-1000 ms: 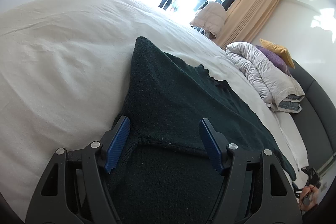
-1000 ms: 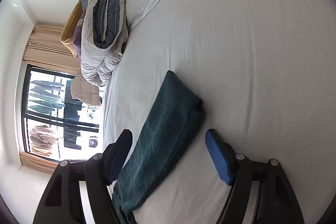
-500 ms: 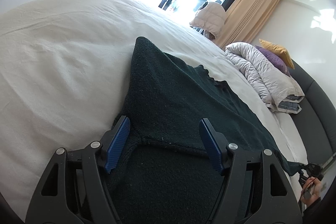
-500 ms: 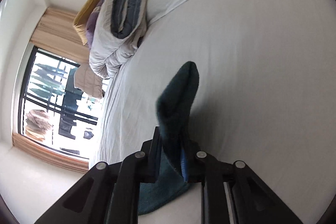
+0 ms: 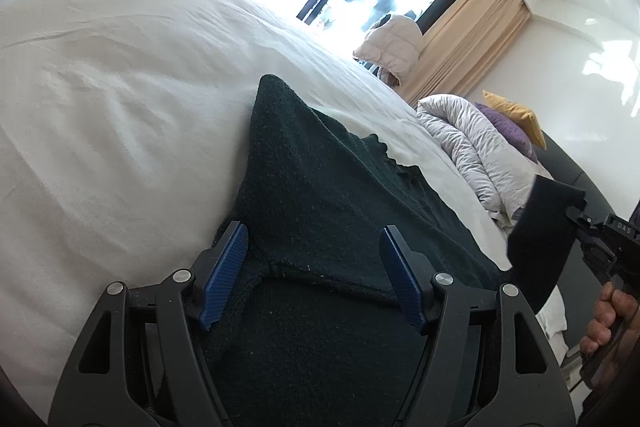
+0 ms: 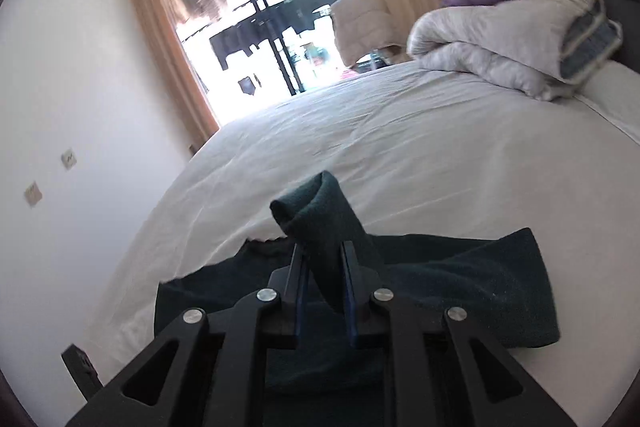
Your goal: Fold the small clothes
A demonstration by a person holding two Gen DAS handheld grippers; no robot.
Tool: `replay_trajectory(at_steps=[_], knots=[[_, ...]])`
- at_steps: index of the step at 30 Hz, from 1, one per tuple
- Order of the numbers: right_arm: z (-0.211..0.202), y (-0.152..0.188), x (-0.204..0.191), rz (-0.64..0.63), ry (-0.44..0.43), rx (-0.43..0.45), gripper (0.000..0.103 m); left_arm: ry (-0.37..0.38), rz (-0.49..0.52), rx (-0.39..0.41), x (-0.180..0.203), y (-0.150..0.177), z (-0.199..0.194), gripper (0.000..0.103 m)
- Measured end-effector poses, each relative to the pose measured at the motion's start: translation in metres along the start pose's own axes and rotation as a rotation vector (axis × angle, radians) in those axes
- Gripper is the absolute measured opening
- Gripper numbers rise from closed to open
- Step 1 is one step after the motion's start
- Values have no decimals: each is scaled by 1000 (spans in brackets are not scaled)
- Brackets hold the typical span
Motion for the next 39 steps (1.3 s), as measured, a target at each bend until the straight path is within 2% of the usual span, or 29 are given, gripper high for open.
replay_trajectory(at_steps=[3, 6, 12, 18, 21, 23, 24, 25, 26, 27, 28, 29, 32, 35, 37, 39], knots=[[36, 16, -60, -63, -46, -70, 19, 31, -27, 8, -5, -1, -3, 67], [62, 31, -90, -100, -54, -124, 19, 75, -67, 22, -12, -2, -8, 67], [82, 49, -106, -128, -42, -175, 19, 139, -127, 50, -24, -5, -16, 67], [88, 57, -112, -136, -34, -183, 19, 177, -167, 71, -31, -8, -20, 67], [91, 66, -116, -126, -73, -204, 29, 185, -176, 75, -33, -8, -22, 67], [94, 73, -122, -144, -90, -216, 32, 188, -180, 77, -35, -9, -23, 68], [95, 76, -124, -149, -112, -223, 38, 190, -182, 78, -34, -8, -21, 68], [97, 80, -126, -138, -164, -238, 51, 193, -186, 79, -35, -8, -21, 67], [98, 83, -125, -115, -216, -262, 60, 196, -189, 80, -35, -8, -20, 67], [100, 85, -123, -80, -267, -288, 76, 199, -191, 80, -35, -9, -19, 67], [99, 87, -120, -50, -315, -296, 82, 202, -194, 81, -35, -9, -19, 68], [95, 87, -117, -34, -330, -284, 82, 204, -196, 82, -36, -9, -19, 68], [78, 80, -101, -20, -268, -207, 82, 205, -197, 82, -36, -10, -19, 68], [61, 74, -70, 54, -216, -171, 80, 203, -195, 80, -35, -10, -18, 68], [51, 75, -42, 134, -201, -167, 75, 198, -190, 79, -34, -10, -17, 67], [48, 80, -16, 261, -236, -191, 73, 192, -184, 77, -32, -8, -16, 67]])
Point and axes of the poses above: each gripper's, at about its wrist camera, not at the fingertips, and z roughly the way its jaws point, x to its right, y to its underside, the point moved 1 cm from there along z, roughly the way its jaws point, and after that the axes turned 3 degrees about -z, right-handed, at the moved point
